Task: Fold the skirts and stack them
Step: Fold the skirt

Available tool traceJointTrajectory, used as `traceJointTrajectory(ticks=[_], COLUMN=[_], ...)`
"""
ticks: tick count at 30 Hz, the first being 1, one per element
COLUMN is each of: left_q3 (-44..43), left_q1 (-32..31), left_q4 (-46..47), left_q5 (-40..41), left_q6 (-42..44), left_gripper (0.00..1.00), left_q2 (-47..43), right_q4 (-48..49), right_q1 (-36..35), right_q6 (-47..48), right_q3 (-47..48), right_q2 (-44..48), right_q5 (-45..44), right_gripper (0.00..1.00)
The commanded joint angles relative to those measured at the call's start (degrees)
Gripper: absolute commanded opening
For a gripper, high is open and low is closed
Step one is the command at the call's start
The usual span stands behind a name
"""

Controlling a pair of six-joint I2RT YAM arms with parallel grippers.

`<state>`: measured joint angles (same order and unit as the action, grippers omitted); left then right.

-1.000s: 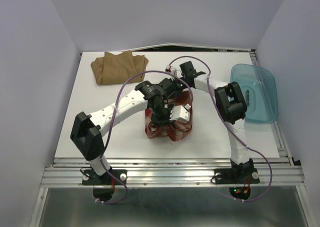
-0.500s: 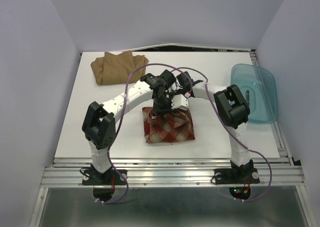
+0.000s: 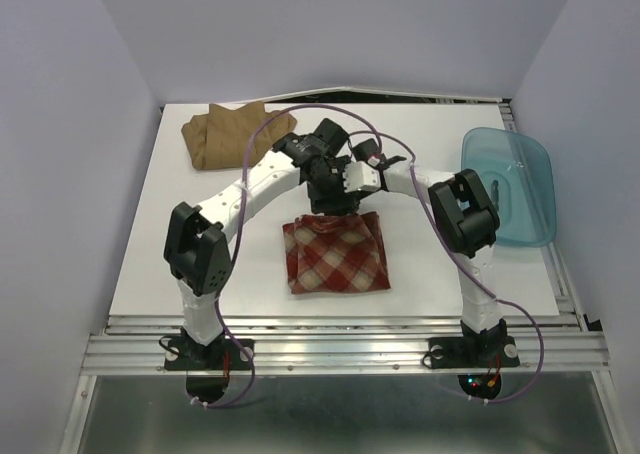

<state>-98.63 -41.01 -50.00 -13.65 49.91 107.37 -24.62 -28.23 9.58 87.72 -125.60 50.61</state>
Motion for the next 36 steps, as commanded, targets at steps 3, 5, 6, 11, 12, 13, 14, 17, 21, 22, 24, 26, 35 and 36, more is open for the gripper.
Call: traceJointTrajectory(ticks=[3, 5, 6, 11, 12, 13, 14, 17, 21, 22, 24, 26, 35, 36], left_q3=[-0.79, 3.76, 5.27, 13.54, 16.51, 18.02, 20.73, 25.30, 30.68, 31.30, 33.05, 35.78, 40.63, 40.27], left_q1=[1.99, 3.91, 4.71, 9.89, 11.90, 13.05, 14.37, 20.17, 23.96, 24.14, 24.14, 24.14, 23.44, 23.44], left_q4=[2.09, 4.37, 4.99, 9.55, 10.52, 11.67, 14.29, 17.90, 21.17, 21.34, 23.09, 26.34, 35.06, 35.14], left_q5=[3.46, 1.88, -0.13, -8.39, -9.98, -12.43, -13.93, -20.88, -28.08, -31.23, -34.59, -39.86, -48.06, -45.87], left_q6=[-5.08, -7.88, -8.59, -16.58, -19.30, -21.15, -23.08, -30.12, -35.32, -35.32, -36.37, -38.64, -45.34, -45.34], left_gripper=[0.76, 0.76, 0.75, 0.71, 0.69, 0.68, 0.68, 0.65, 0.61, 0.57, 0.54, 0.50, 0.47, 0.46], left_q2=[-11.12, -14.81, -16.48, -20.00, -21.14, -21.50, -21.85, -21.86, -19.84, -19.22, -19.39, -20.53, -14.93, -11.43], right_q4=[-1.39, -1.22, -1.31, -1.57, -2.00, -2.62, -4.28, -8.23, -11.50, -11.76, -12.03, -11.77, -6.32, -5.79], right_q1=[-0.60, 0.45, 1.76, 4.32, 4.84, 4.85, 4.85, 4.85, 4.85, 4.85, 4.85, 4.85, 4.85, 4.85], right_q6=[0.08, -0.88, -1.75, -3.08, -2.73, -2.38, -1.42, 0.87, 4.47, 4.48, 4.13, 2.47, -3.87, -3.87], right_q3=[6.05, 9.82, 11.49, 18.53, 18.36, 18.01, 16.79, 13.80, 7.13, 4.50, 1.85, -2.19, -15.03, -16.26], right_q2=[-1.14, -1.14, -1.22, 0.17, 0.96, 1.84, 3.94, 7.38, 14.13, 15.20, 17.66, 21.35, 21.90, 21.28], right_q5=[-10.08, -12.46, -12.64, -13.16, -12.91, -12.30, -11.07, -8.95, -9.91, -10.00, -8.87, -4.22, 1.52, 0.81], right_gripper=[0.71, 0.72, 0.72, 0.70, 0.68, 0.68, 0.67, 0.66, 0.65, 0.62, 0.59, 0.56, 0.53, 0.52])
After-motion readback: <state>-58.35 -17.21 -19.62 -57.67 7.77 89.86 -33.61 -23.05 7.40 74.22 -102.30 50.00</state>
